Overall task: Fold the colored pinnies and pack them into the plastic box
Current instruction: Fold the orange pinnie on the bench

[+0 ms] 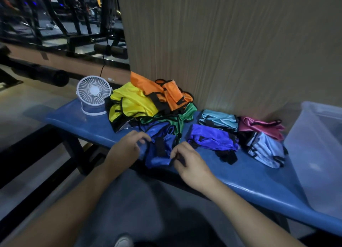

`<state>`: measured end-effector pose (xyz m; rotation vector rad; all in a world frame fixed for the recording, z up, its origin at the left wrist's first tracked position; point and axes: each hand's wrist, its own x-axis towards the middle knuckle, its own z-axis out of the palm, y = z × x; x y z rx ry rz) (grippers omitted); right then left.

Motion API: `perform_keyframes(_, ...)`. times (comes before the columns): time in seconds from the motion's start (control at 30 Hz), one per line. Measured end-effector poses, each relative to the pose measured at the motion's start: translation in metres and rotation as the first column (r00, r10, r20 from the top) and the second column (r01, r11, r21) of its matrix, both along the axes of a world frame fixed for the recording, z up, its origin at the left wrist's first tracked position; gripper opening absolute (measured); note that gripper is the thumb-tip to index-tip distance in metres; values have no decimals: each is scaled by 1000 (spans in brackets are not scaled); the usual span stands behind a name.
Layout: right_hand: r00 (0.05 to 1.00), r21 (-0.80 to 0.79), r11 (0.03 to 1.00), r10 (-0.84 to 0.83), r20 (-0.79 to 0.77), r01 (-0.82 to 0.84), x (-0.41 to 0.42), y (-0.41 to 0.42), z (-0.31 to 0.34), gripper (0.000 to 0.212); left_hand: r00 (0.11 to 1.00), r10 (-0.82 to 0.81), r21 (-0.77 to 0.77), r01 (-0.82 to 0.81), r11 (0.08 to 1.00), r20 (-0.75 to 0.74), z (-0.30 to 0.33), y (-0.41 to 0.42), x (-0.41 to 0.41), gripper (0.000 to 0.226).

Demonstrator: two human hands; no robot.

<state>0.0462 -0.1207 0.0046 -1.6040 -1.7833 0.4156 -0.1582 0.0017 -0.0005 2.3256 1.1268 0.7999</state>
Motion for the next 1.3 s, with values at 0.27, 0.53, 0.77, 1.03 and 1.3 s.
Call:
perform_keyframes(0.27, 985, 67, 984, -160, -61, 164, 16, 55, 6, 15, 975, 174, 49, -182, 982, 135, 15, 42, 32, 31)
perform_keyframes(0.53, 955, 116, 950, -277, -110, 289, 44, 116, 3, 10, 979, 113, 213, -149, 966, 169, 26, 79, 71, 20)
perform_keyframes(0.77, 912, -11, 916, -400, -92, 401, 74, 203, 22, 34, 963, 174, 353, -239, 905, 204, 39, 120, 103, 21)
perform_keyframes(1.03, 939, -258, 906, -343, 21, 337, 81, 257, 35, 79, 971, 240, 306, -232, 923, 14, 26, 137, 107, 61)
perform_keyframes(1.3, 929, 13, 931, -365, 65, 365, 71, 250, 34, 14, 952, 306, 355, -289, 889, 8, 18, 139, 104, 37)
